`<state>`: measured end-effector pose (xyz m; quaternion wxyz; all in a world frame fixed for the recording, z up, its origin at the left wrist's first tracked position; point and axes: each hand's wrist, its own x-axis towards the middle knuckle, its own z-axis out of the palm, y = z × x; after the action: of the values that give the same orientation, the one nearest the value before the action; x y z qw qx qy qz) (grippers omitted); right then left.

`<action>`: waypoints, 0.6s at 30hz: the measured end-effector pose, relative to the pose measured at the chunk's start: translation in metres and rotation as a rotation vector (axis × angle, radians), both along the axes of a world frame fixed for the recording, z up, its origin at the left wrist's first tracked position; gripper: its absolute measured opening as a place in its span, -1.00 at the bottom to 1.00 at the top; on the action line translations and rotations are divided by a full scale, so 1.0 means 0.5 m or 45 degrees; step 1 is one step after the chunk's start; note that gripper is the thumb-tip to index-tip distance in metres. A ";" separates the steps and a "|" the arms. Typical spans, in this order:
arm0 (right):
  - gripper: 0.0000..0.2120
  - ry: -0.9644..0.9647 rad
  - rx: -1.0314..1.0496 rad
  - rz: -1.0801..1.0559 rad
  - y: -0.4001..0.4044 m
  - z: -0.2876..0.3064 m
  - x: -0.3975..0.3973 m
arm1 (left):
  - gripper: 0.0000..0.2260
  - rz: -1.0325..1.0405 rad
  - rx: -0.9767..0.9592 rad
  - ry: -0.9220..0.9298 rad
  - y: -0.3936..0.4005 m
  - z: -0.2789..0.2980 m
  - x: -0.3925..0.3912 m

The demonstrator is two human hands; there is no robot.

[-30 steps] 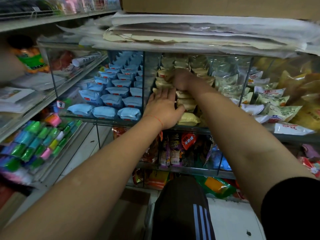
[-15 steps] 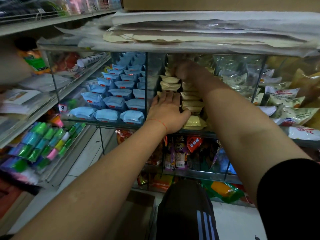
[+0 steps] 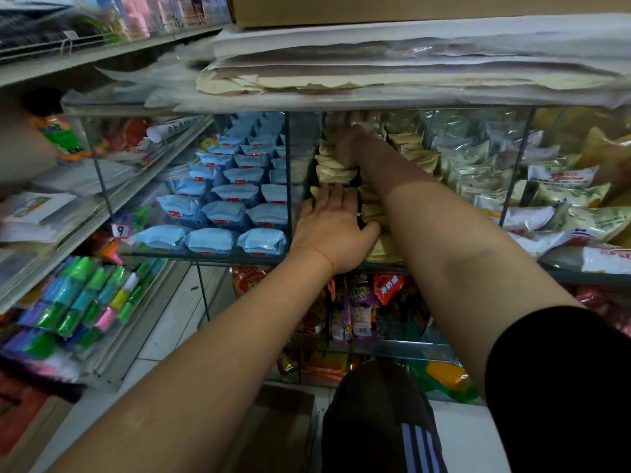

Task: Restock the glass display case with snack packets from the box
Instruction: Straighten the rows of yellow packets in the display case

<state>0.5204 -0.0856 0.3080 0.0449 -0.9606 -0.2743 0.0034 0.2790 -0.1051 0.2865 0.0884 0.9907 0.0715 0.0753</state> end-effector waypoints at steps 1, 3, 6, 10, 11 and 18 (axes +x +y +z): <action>-0.38 0.048 0.027 -0.027 -0.014 0.011 -0.016 | -0.36 -0.003 -0.002 0.003 -0.001 0.000 -0.001; -0.41 0.077 0.038 0.006 -0.032 0.021 -0.045 | -0.36 -0.006 -0.002 0.010 -0.002 0.000 -0.002; -0.46 0.108 0.077 0.075 -0.057 0.024 -0.077 | -0.36 0.001 -0.002 0.013 0.000 0.000 0.000; -0.45 0.070 0.082 0.119 -0.090 0.061 -0.126 | -0.37 -0.003 -0.001 -0.003 -0.005 -0.002 -0.001; -0.46 0.050 0.108 0.128 -0.096 0.071 -0.135 | -0.37 -0.005 0.002 -0.003 -0.005 -0.001 0.000; -0.37 0.071 0.020 0.164 -0.092 0.056 -0.173 | -0.35 0.007 -0.011 -0.011 -0.002 -0.001 -0.001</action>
<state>0.4342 -0.1318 0.3360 0.0596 -0.9401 -0.3343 0.0308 0.2784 -0.1060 0.2860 0.0928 0.9897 0.0743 0.0796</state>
